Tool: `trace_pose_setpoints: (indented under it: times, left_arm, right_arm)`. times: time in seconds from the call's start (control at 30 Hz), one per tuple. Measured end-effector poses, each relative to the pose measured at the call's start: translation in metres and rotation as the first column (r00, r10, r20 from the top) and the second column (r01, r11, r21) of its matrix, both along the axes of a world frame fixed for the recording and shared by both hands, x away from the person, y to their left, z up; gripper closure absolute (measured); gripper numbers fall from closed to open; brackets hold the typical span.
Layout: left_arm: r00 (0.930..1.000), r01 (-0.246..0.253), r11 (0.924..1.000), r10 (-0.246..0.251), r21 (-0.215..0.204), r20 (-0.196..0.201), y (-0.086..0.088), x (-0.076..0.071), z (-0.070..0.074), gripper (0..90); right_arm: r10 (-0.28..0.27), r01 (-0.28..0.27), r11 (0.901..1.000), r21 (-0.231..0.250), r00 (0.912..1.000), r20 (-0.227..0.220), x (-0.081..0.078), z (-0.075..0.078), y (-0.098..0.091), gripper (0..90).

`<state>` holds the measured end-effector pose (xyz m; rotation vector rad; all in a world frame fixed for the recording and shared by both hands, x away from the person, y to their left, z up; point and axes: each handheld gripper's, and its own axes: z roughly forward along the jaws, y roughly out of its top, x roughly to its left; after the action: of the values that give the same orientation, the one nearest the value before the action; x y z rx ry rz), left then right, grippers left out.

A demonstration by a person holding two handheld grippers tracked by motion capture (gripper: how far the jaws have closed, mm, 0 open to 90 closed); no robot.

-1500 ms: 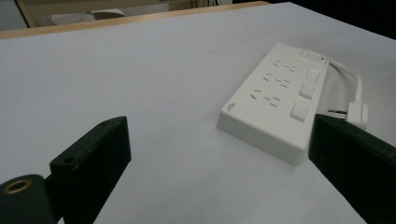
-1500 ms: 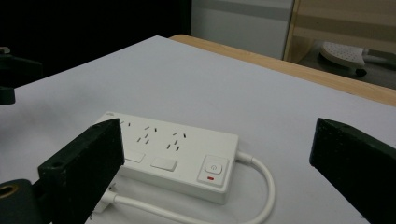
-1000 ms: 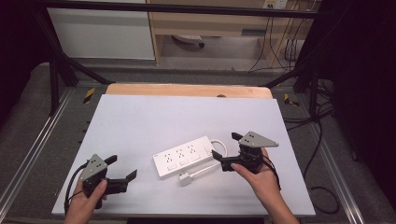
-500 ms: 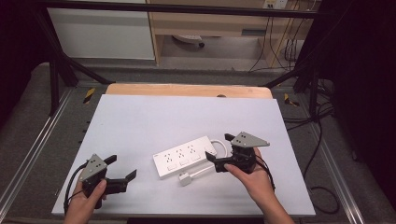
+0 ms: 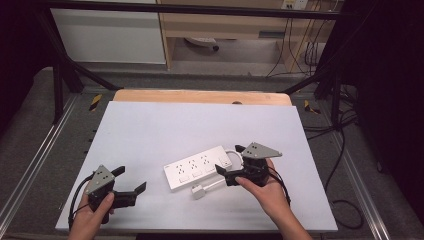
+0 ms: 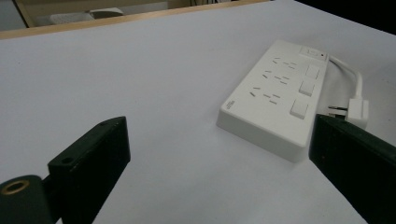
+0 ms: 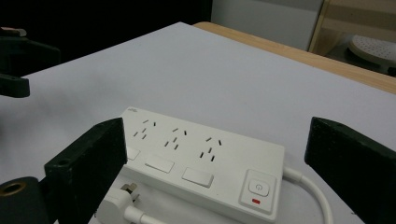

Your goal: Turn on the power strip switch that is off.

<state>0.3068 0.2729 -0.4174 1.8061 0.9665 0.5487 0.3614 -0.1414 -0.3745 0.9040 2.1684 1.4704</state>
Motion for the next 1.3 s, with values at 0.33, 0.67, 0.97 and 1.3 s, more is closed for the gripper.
trace_pose_setpoints:
  times: [0.33, 0.67, 0.97, 1.3]
  left_arm:
    - [1.0000, 0.000, 1.0000, 0.000, 0.003, -0.001, 0.000, 0.000, 0.000, 5.3]
    - [1.0000, 0.000, 1.0000, 0.000, 0.006, 0.000, 0.000, 0.000, 0.000, 5.4]
    - [1.0000, 0.003, 0.9999, -0.003, 0.011, 0.001, -0.001, 0.000, 0.000, 5.3]
    - [1.0000, 0.005, 0.9999, -0.005, 0.014, 0.002, -0.001, 0.000, 0.000, 5.4]
  right_arm:
    - [0.020, -0.020, 0.9997, -0.013, 0.9997, -0.015, 0.001, -0.004, 0.008, 5.9]
    - [0.045, -0.046, 0.9988, -0.017, 0.9981, -0.041, 0.000, -0.011, 0.014, 7.0]
    - [0.057, -0.059, 0.9981, -0.020, 0.9962, -0.066, -0.001, -0.017, 0.015, 9.3]
    - [0.067, -0.070, 0.9968, -0.038, 0.9939, -0.088, -0.003, -0.024, 0.018, 19.7]
